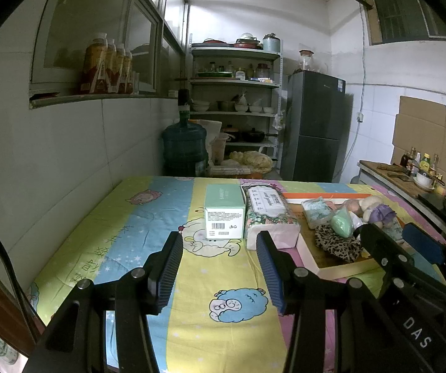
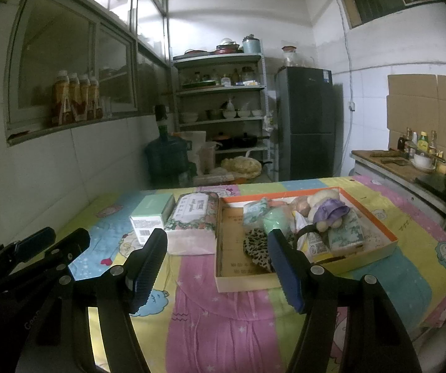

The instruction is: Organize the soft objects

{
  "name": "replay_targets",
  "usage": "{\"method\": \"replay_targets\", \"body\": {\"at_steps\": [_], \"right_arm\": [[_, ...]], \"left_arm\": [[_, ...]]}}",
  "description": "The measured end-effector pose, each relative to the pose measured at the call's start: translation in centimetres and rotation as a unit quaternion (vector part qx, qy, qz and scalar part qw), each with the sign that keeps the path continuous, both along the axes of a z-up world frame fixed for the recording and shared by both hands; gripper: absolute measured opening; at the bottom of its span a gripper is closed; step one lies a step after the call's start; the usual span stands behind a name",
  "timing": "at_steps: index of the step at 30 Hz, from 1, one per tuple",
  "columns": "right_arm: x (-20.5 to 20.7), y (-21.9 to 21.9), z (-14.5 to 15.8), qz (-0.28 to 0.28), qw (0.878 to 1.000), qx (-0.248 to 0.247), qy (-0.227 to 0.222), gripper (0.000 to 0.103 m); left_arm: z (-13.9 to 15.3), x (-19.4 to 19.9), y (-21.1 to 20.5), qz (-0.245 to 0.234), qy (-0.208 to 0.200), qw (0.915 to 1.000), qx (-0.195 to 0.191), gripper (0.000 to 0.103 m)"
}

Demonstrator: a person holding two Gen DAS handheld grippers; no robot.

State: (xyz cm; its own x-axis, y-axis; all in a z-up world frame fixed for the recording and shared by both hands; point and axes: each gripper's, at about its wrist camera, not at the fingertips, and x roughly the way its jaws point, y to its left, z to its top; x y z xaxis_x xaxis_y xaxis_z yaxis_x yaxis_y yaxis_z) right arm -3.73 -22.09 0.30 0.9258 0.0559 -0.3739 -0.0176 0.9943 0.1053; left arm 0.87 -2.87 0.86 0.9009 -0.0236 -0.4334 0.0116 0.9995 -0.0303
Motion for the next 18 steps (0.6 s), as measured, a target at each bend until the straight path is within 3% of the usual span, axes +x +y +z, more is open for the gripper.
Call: {"method": "replay_targets", "body": {"at_steps": [18], "right_arm": [[-0.03, 0.07, 0.0, 0.001, 1.0, -0.001, 0.0, 0.069]], "left_arm": [[-0.03, -0.05, -0.03, 0.0, 0.0, 1.0, 0.001, 0.049]]}}
